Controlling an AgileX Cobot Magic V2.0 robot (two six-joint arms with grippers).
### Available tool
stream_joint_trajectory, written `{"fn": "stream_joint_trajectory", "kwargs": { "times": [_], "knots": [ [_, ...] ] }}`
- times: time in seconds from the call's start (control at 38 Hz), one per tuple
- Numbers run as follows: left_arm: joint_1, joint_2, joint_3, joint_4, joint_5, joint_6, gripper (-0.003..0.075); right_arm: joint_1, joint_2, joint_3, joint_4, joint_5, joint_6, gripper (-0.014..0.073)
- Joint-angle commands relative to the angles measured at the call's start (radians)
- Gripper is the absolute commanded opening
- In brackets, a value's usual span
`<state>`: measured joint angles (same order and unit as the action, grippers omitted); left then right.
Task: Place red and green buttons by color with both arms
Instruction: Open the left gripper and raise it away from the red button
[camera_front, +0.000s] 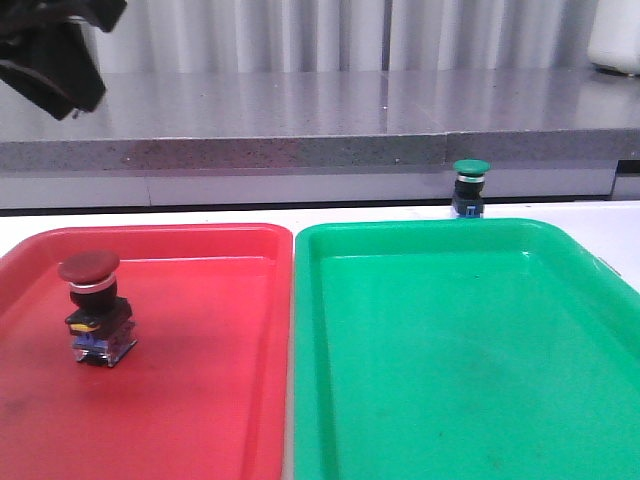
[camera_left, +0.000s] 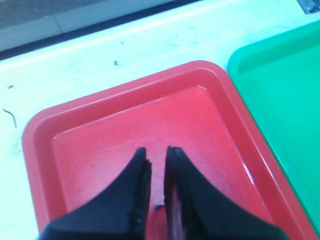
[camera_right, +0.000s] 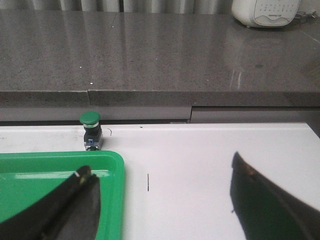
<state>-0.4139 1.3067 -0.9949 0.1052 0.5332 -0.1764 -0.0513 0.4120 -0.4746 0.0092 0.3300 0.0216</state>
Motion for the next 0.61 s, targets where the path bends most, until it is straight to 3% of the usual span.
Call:
{"fn": "stream_joint_trajectory", "kwargs": {
  "times": [0.0,0.16,0.39,0.58],
  "knots": [
    [0.064,-0.098,0.004,0.009,-0.083,-0.012,-0.0020,-0.006,0.013,-0.037,-0.009,-0.075,0.000,0.0561],
    [0.168,-0.373,0.232,0.000,-0.185,-0.013,-0.0020,-0.006,0.013,-0.037,-0.009,-0.075,0.000,0.0561],
    [0.174,-0.869,0.548,-0.015,-0.255,-0.013,-0.0020,-0.006,0.013,-0.037,-0.009,-0.075,0.000,0.0561],
    [0.174,-1.169,0.635,-0.063,-0.255,-0.014,-0.0020,-0.006,0.013,-0.037,-0.009,-0.075,0.000,0.0561]
  ]
}}
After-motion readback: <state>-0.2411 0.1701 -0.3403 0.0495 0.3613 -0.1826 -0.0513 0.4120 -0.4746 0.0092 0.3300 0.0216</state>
